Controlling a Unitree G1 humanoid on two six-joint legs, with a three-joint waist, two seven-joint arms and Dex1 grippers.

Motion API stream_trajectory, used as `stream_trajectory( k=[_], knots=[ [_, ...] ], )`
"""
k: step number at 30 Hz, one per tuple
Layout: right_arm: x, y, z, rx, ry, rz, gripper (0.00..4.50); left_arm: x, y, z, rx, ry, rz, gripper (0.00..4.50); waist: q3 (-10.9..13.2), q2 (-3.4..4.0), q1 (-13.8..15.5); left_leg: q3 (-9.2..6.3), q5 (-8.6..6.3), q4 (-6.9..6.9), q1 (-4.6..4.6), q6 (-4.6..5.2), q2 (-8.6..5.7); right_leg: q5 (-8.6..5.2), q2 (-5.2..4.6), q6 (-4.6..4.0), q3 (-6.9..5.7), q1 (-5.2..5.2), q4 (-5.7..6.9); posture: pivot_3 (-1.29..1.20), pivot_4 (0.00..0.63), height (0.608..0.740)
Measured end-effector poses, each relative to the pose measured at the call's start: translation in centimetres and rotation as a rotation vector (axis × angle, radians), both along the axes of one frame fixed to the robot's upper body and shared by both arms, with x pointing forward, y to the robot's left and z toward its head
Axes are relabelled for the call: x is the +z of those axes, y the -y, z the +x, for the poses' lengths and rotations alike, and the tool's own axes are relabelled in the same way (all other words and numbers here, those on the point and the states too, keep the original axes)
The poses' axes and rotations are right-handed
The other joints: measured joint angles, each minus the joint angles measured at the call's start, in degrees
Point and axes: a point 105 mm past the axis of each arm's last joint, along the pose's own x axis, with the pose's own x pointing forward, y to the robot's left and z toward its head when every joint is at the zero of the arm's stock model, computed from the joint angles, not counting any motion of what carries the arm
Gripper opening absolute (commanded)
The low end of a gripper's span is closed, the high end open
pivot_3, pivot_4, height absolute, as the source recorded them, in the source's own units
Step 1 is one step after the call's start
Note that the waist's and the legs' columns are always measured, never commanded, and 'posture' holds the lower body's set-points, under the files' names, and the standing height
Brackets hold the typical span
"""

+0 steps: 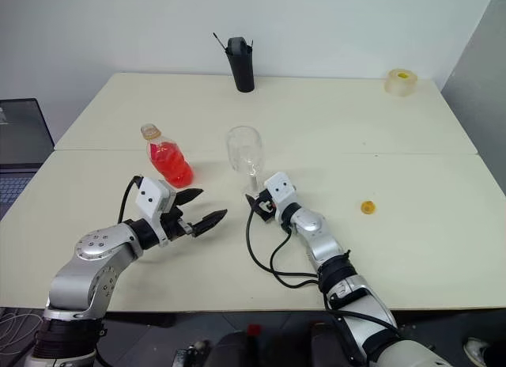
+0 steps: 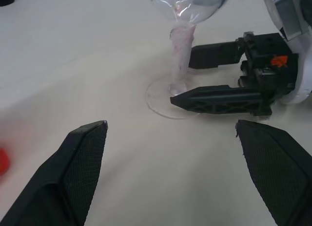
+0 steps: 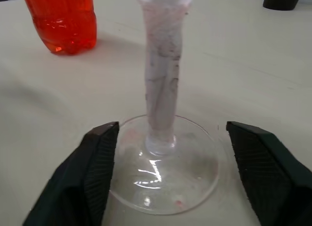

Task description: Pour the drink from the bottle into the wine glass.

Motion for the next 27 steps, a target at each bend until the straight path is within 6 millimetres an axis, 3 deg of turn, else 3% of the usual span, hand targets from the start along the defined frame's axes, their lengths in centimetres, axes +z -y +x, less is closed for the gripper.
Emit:
stream_trajectory(
  k=[4, 7, 10, 14, 17, 20, 22, 24, 27],
  knots=[
    [1.4, 1.1, -0.6, 0.049, 0.021, -0.016, 4.49, -0.5, -0.9, -0.1, 0.044, -0.005, -0.010, 4.50, 0.00, -0.01, 0.09, -0.04, -0.01, -0.05, 0.00, 0.01, 0.04, 0.00, -0.08, 0.00, -0.01, 0.00, -0.04, 0.00, 0.150, 0.740],
    [1.0, 2.7, -2.8, 0.139, -0.055, -0.085, 4.49, 0.1, -2.1, 0.3, 0.121, 0.038, -0.037, 4.50, 0.00, -0.01, 0.24, -0.07, -0.01, -0.07, -0.04, 0.02, 0.03, 0.00, -0.10, 0.00, -0.03, 0.01, -0.13, 0.00, 0.150, 0.740],
    [1.9, 4.9, -4.6, 0.199, -0.102, -0.164, 4.49, 0.4, -3.2, 0.4, 0.193, 0.073, -0.059, 4.50, 0.00, 0.00, 0.37, -0.09, -0.02, -0.07, -0.07, 0.04, -0.01, 0.00, -0.13, 0.00, -0.06, 0.03, -0.17, 0.00, 0.150, 0.740],
    [5.8, 9.1, -6.9, 0.243, -0.127, -0.280, 4.49, -0.5, -4.7, 0.6, 0.314, 0.088, -0.069, 4.50, 0.01, -0.02, 0.46, -0.18, -0.03, -0.09, -0.07, 0.05, -0.03, 0.00, -0.12, 0.00, -0.13, 0.07, -0.24, 0.00, 0.150, 0.740],
    [10.8, 10.8, -8.5, 0.298, -0.143, -0.271, 4.49, -1.3, -5.9, 1.1, 0.411, 0.089, -0.062, 4.50, 0.04, -0.05, 0.18, -0.16, -0.03, -0.12, -0.04, 0.06, -0.02, 0.01, -0.08, -0.01, -0.08, 0.07, -0.25, 0.00, 0.150, 0.740],
    [18.0, 9.9, -9.6, 0.380, -0.026, -0.191, 4.49, -1.2, -6.2, 2.1, 0.460, 0.113, -0.074, 4.50, 0.04, -0.06, 0.03, -0.21, -0.02, -0.26, 0.03, 0.07, -0.04, 0.02, 0.03, -0.03, -0.11, 0.05, -0.24, 0.00, 0.150, 0.740],
    [21.5, 9.0, -10.4, 0.428, 0.042, -0.153, 4.49, -0.8, -6.2, 2.8, 0.494, 0.140, -0.097, 4.50, 0.03, -0.08, 0.25, -0.25, -0.02, -0.28, 0.00, 0.07, -0.01, 0.01, 0.02, -0.04, -0.15, 0.05, -0.26, 0.00, 0.150, 0.740],
    [23.7, 8.0, -10.8, 0.454, 0.066, -0.133, 4.49, -0.5, -6.4, 3.4, 0.532, 0.167, -0.106, 4.50, -0.02, -0.16, 0.36, -0.23, -0.02, -0.28, -0.02, 0.07, -0.01, 0.01, -0.07, -0.05, -0.13, 0.04, -0.30, 0.00, 0.150, 0.740],
    [25.2, 6.7, -10.6, 0.496, 0.035, -0.081, 4.49, 0.0, -6.7, 4.2, 0.551, 0.197, -0.104, 4.50, -0.02, -0.21, 0.38, -0.11, -0.02, -0.25, -0.04, 0.07, -0.08, 0.02, -0.18, -0.04, -0.10, 0.02, -0.29, 0.00, 0.150, 0.740]
  ],
)
